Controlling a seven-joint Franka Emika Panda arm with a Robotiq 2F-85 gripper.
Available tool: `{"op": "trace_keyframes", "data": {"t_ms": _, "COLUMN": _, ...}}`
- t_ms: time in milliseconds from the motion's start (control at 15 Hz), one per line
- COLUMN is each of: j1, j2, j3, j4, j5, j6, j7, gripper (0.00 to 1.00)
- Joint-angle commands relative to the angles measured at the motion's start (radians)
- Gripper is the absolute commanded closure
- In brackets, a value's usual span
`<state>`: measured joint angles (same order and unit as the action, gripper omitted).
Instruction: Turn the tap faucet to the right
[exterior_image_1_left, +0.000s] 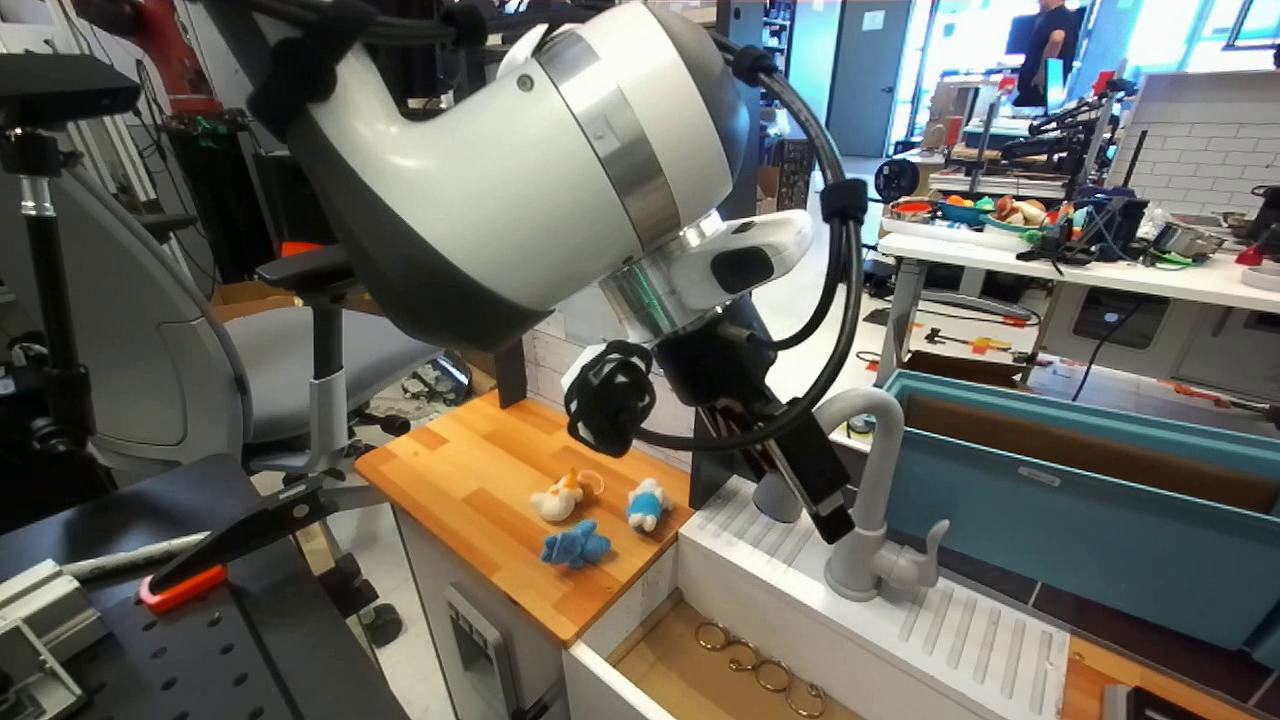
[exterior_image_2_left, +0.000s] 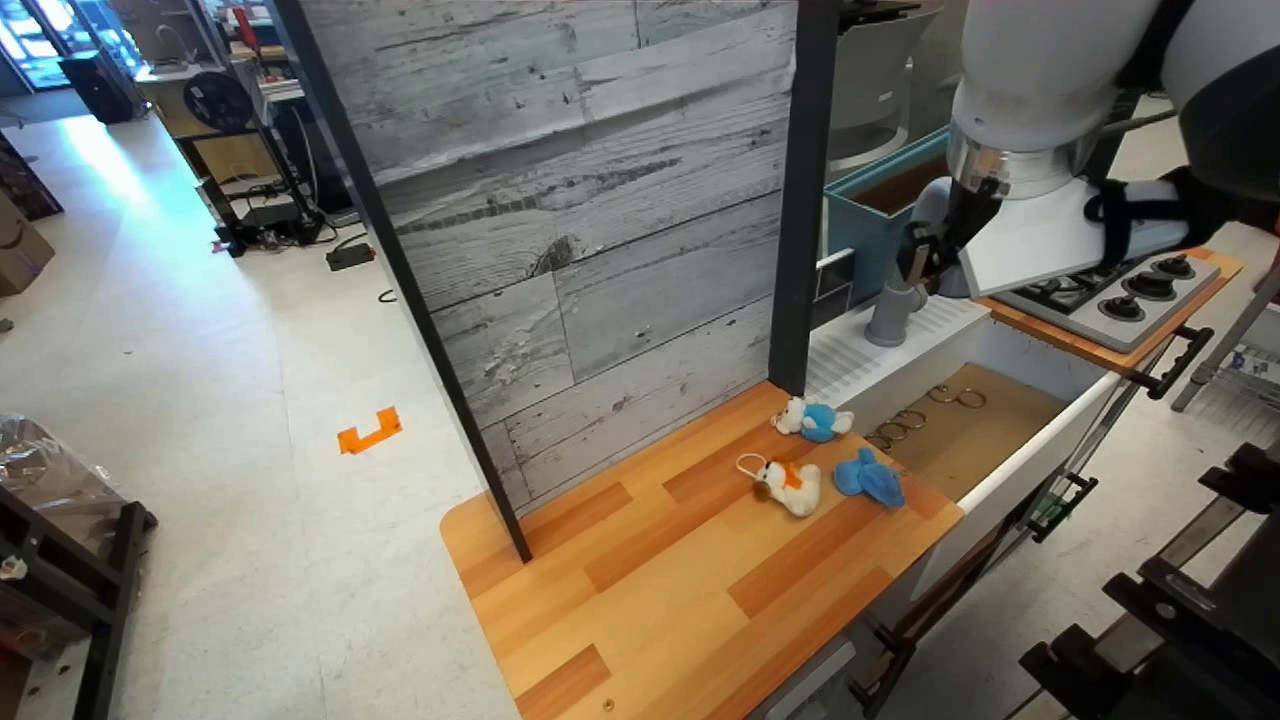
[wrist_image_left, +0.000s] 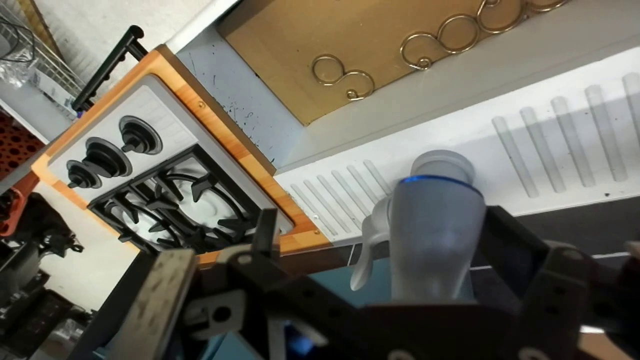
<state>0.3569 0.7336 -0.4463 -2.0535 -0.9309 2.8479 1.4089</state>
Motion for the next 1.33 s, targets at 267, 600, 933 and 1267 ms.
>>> {"op": "trace_keyframes", "data": {"t_ms": 267, "j1": -0.114, "j2": -0.197, "j3": 0.003, "j4": -0.126, "j5": 0.073, "j6": -0.054, "j7": -0.164, "gripper": 0.00}}
{"op": "trace_keyframes", "data": {"t_ms": 600, "j1": -0.163, "j2": -0.239, "j3": 0.013, "j4": -0.136, "j5": 0.138, "j6": -0.058, "j7": -0.216, "gripper": 0.00}}
{"op": "trace_keyframes", "data": {"t_ms": 933, "j1": -0.238, "j2": -0.333, "j3": 0.135, "j4": -0.196, "j5": 0.279, "j6": -0.087, "j7": -0.398, "gripper": 0.00}}
{"op": "trace_keyframes", "data": {"t_ms": 1267, "j1": -0.363, "j2": -0.504, "j3": 0.340, "j4": -0.306, "j5": 0.602, "j6": -0.186, "j7": -0.771, "gripper": 0.00}}
